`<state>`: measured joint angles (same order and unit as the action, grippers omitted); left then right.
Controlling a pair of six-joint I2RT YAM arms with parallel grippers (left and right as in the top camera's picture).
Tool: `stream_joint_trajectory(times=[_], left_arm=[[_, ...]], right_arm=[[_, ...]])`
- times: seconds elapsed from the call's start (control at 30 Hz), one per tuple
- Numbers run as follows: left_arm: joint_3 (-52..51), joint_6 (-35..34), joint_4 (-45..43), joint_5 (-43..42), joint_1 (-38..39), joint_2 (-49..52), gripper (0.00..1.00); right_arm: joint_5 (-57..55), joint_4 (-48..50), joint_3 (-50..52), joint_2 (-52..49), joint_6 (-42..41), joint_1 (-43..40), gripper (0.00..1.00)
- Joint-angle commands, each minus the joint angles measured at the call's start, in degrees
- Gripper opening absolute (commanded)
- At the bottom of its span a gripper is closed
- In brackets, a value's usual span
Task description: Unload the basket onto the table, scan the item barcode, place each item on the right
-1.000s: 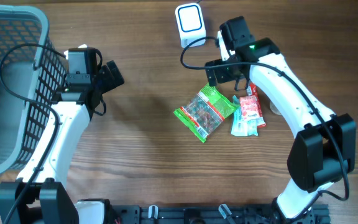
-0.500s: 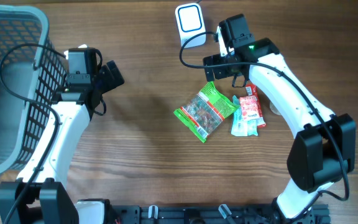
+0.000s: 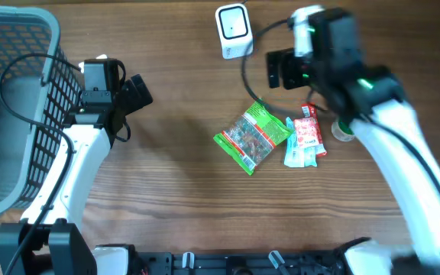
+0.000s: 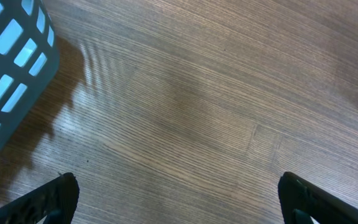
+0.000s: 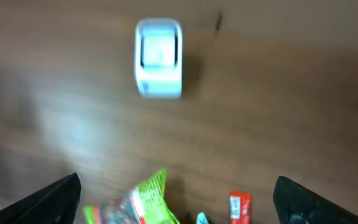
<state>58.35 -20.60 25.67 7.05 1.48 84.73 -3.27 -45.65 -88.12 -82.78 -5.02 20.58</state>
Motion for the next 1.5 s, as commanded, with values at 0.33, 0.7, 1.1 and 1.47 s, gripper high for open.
stream_joint_trajectory(times=[0.33,0.7,1.1,1.47], left_arm=[[-0.22,0.70,-0.13,0.52,-0.15,-0.50,1.00],[-0.22,0.70,-0.13,0.52,-0.15,-0.50,1.00],[-0.22,0.70,-0.13,0.52,-0.15,-0.50,1.00],[-0.22,0.70,-0.13,0.52,-0.15,-0.50,1.00]], right_arm=[[-13.77,-7.78,-0.37,45.77,-1.07,0.24,1.00],[-7.10,-3.52,25.75,70.95,-1.14,-3.98,1.00],[9.94,64.30,77.37,82.55,-5.29,-11.91,1.00],[7.41,50.93,87.82,82.58,-9.14,-12.24,1.00]])
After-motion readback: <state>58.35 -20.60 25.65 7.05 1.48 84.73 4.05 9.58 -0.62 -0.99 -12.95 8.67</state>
